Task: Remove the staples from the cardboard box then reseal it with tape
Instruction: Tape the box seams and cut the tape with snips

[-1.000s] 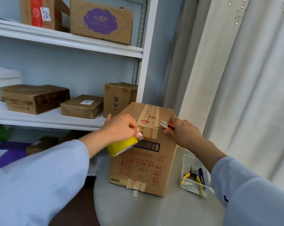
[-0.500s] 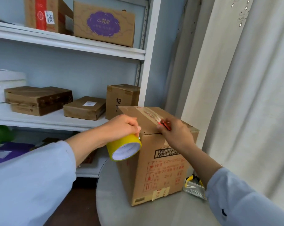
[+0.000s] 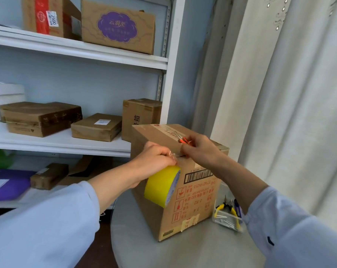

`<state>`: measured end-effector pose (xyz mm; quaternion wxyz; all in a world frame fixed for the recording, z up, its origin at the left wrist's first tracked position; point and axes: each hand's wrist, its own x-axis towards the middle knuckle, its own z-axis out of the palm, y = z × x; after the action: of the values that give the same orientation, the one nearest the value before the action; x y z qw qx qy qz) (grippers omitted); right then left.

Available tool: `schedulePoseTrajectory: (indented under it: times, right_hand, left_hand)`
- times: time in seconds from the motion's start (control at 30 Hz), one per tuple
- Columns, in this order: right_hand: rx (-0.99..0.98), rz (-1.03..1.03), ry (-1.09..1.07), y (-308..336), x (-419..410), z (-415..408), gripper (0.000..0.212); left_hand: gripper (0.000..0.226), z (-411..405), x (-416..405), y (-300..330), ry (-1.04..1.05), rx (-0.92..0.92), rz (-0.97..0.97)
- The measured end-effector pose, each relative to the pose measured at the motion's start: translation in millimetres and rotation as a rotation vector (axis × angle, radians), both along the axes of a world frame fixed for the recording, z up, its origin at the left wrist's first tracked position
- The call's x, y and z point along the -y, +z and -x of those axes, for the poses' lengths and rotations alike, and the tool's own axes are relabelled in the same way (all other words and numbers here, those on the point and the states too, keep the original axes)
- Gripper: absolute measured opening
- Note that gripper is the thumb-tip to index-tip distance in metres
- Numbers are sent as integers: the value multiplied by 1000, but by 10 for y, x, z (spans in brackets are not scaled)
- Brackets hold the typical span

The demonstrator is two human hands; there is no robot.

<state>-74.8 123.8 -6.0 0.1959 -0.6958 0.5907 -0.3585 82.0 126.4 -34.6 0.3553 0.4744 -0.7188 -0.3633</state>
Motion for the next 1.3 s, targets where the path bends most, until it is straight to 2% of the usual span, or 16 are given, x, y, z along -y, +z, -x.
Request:
schedulePoseTrajectory:
  times: [0.1,0.3,0.5,0.6,0.67,0.77,0.87,0.97,1.03,1.1,1.17,1.3]
  right_hand:
    - [40,-58,36,89,-97,-1,26]
    - [-99,-145,96,133,-181,-57,24]
    - [-177,-101,76,111,-111,-169,14]
    - [-216,-50,43,97,-74,-223,11]
    - [-252,-3,27,111,-58,-263,11]
    - [-300,70,8,169,-56,-333,16]
    - [-316,90,20,202,-46,-388,16]
    - [-304,70,17,178,-25,-414,21]
    - [-279,56,2,154,-26,-405,25]
    - [-221,42,15,164,-47,-391,18]
    - [-176,45,13,218,-64,-376,8]
    - [-123,30,-20,331,-23,-328,6]
  left_hand:
    - [14,-2,-17,13,-8,17,-58]
    - [11,-45,-37,0,8,13,-89]
    - [7,-104,-66,32,13,12,-99]
    - [20,-149,-76,38,-23,13,-126]
    - [30,-185,-58,78,-40,-6,-208]
    - [24,-219,-20,172,-51,-77,-316]
    - [22,-241,10,227,-51,-84,-338]
    - [20,-240,32,251,-37,-25,-315]
    - [17,-253,25,245,-29,90,-268]
    - [26,-294,29,185,-28,158,-238]
    - [33,-322,51,126,-53,92,-226]
    - [17,-285,53,110,-168,-244,-351]
